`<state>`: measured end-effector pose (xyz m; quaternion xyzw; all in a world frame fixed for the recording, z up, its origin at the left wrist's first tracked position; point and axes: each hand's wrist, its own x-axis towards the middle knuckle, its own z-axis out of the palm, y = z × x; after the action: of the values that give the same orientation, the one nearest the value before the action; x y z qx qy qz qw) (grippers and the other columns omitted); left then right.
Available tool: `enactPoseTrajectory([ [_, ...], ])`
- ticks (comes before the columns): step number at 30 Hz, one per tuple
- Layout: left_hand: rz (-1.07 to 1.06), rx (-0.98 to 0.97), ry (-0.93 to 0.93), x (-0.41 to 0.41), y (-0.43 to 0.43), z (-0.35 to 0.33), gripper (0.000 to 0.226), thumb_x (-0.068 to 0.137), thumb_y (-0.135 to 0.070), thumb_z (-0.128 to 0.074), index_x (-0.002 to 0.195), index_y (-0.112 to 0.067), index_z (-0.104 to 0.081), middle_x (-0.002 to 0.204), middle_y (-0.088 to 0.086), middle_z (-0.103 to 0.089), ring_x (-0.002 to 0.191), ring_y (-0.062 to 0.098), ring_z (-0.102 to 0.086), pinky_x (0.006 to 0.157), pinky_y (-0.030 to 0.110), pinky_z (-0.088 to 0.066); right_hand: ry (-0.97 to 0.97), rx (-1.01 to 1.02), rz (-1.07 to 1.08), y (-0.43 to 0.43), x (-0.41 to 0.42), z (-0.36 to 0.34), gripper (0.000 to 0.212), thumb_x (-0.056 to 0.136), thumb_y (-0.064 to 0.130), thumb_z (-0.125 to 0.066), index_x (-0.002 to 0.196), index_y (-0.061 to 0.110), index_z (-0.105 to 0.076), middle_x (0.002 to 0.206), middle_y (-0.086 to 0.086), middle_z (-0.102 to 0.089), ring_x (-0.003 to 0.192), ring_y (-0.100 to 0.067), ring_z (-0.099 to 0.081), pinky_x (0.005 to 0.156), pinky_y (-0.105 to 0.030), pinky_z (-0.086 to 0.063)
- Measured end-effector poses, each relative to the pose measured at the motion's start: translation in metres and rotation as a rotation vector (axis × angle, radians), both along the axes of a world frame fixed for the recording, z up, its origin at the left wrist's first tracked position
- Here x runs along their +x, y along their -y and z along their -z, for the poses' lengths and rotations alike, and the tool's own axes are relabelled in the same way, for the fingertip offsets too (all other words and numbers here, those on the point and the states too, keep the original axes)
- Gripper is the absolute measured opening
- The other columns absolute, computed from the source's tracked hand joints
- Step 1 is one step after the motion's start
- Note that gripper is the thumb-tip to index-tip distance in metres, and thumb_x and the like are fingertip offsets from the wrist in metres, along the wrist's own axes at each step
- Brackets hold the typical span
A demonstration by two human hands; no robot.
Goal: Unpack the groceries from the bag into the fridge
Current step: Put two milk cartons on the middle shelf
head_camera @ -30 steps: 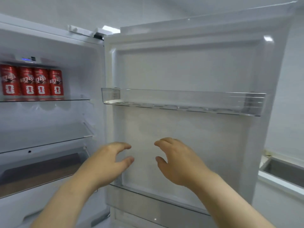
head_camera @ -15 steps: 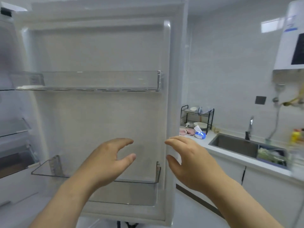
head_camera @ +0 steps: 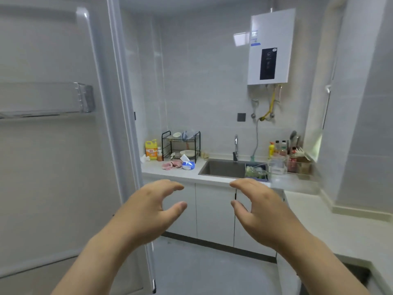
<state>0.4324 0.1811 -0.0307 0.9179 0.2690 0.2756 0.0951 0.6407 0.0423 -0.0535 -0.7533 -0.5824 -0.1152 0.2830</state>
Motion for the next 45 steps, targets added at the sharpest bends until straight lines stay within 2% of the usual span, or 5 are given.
enactPoseTrajectory([
  [8,0.26,-0.071,0.053,0.075,0.001,0.01,0.04,0.09,-0.047,-0.058,0.129,-0.037,-0.056,0.125,-0.025,-0.051,0.108,-0.008,-0.043,0.089,0.015,-0.034,-0.067,-0.038,0.292,0.051,0.021,0.006,0.047,0.098,0.032,-0.052,0.144,0.029,-0.043,0.147,0.015,-0.043,0.136,-0.001,-0.036,0.108,-0.014,-0.024],
  [22,0.662,-0.033,-0.052,0.177,0.052,0.036,0.051,0.096,-0.05,-0.048,0.143,-0.033,-0.041,0.145,-0.018,-0.044,0.133,0.003,-0.039,0.107,0.022,-0.033,-0.21,-0.083,0.906,0.177,0.002,0.028,0.045,0.099,0.033,-0.049,0.144,0.034,-0.041,0.144,0.021,-0.042,0.133,0.001,-0.037,0.106,-0.014,-0.027],
  [31,1.095,-0.054,-0.12,0.218,0.165,0.065,0.05,0.096,-0.05,-0.047,0.143,-0.035,-0.041,0.143,-0.02,-0.045,0.132,0.002,-0.039,0.107,0.022,-0.034,-0.294,-0.084,1.288,0.273,-0.06,0.06,0.044,0.098,0.037,-0.051,0.141,0.036,-0.044,0.133,0.032,-0.039,0.124,0.005,-0.038,0.099,-0.014,-0.029],
  [41,1.361,-0.006,-0.129,0.218,0.286,0.058,0.051,0.096,-0.049,-0.049,0.143,-0.033,-0.042,0.142,-0.02,-0.046,0.132,0.001,-0.039,0.104,0.02,-0.035,-0.349,0.025,1.59,0.381,-0.128,0.048,0.044,0.098,0.034,-0.052,0.142,0.035,-0.044,0.145,0.02,-0.042,0.129,-0.003,-0.043,0.101,-0.017,-0.031],
  [45,1.411,0.015,-0.125,0.222,0.328,0.049,0.049,0.095,-0.047,-0.051,0.141,-0.03,-0.047,0.136,-0.019,-0.051,0.125,0.003,-0.046,0.099,0.02,-0.04,-0.359,0.079,1.644,0.42,-0.14,0.047,0.044,0.098,0.033,-0.052,0.141,0.036,-0.045,0.146,0.02,-0.041,0.117,0.003,-0.049,0.095,-0.015,-0.031],
])
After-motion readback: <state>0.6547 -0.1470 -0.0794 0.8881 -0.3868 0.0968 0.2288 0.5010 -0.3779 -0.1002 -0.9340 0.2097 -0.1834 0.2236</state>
